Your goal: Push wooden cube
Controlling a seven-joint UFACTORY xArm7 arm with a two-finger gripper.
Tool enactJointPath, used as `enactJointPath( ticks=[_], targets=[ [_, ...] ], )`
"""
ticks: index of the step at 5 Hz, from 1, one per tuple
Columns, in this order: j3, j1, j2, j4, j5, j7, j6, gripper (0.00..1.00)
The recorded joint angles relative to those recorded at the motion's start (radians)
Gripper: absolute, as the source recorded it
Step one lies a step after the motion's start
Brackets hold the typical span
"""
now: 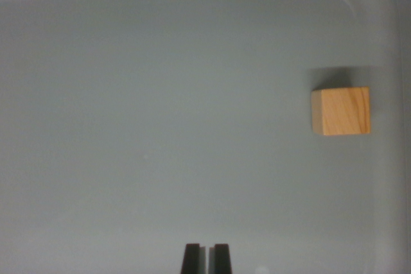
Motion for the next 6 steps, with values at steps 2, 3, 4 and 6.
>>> enactJointPath(
  ticks=[2, 3, 4, 6],
  targets=[
    [-0.007, -0.0080, 0.019, -0.027, -0.0004, -0.018, -0.043, 0.00],
    [-0.007, -0.0080, 0.019, -0.027, -0.0004, -0.018, -0.043, 0.00],
    [-0.014, -0.0163, 0.039, -0.056, -0.0009, -0.038, -0.087, 0.00],
    [-0.022, -0.0245, 0.058, -0.084, -0.0014, -0.057, -0.131, 0.00]
  ],
)
